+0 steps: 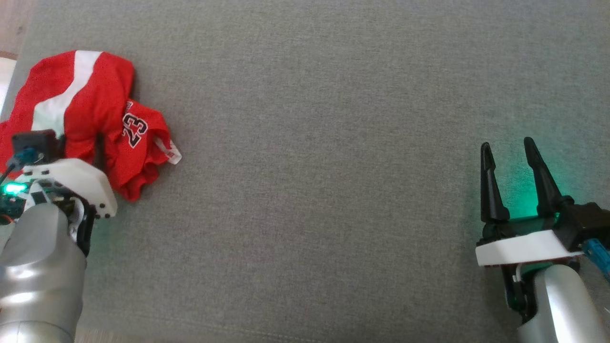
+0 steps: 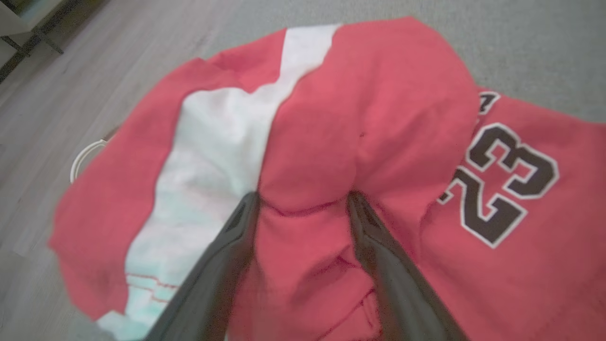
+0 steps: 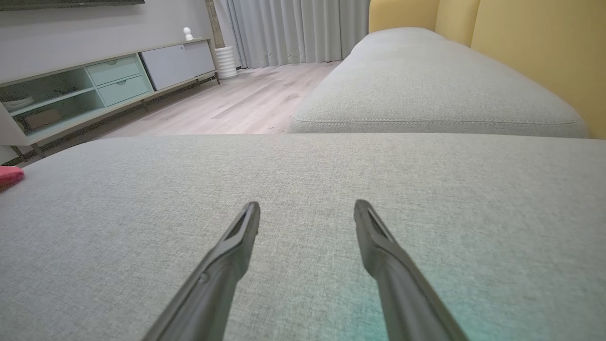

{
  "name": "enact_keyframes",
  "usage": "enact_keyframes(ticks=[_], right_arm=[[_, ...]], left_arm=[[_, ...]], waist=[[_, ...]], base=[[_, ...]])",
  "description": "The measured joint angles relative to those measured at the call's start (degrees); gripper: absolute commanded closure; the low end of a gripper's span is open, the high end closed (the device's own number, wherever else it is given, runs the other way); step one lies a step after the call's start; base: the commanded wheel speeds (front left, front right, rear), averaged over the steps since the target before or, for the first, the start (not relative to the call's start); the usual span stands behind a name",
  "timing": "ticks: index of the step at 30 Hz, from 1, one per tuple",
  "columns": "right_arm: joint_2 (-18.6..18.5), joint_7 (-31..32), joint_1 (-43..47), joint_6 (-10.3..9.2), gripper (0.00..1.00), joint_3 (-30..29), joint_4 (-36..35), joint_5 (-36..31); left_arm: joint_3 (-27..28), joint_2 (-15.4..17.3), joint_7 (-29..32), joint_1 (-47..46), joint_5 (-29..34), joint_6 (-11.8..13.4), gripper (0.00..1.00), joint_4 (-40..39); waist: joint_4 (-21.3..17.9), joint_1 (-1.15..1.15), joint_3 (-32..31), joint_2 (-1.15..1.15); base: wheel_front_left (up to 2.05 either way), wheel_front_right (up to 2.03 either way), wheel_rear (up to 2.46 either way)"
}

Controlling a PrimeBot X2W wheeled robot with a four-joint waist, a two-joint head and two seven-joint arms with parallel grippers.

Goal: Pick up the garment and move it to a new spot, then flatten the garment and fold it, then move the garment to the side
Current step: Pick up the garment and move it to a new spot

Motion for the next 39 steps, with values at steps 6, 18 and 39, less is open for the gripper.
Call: enact_keyframes(ticks=[6, 18, 39], right_arm=[[0.0, 0.0, 0.0, 0.0, 0.0, 0.0, 0.2, 0.0], [0.7, 0.0, 0.2, 0.0, 0.0, 0.4, 2.1, 1.2], [1.1, 0.0, -1.4, 0.0, 0.0, 7.3, 2.9, 7.7]], left_arm=[[-4.3, 1.0, 1.5, -2.2, -3.4, 0.0, 1.0, 3.3], [-10.0, 5.6, -12.8, -2.1, 1.5, 1.1, 1.0, -1.4], [-28.2, -6.0, -3.8, 2.9, 10.1, 1.5, 1.0, -21.9]], waist=[[-0.9, 0.0, -0.3, 0.0], [-3.1, -0.02, -6.5, 0.0], [-18.4, -0.01, -10.6, 0.0]], base=[[0.0, 0.0, 0.0], [0.0, 0.0, 0.0], [0.0, 0.0, 0.0]])
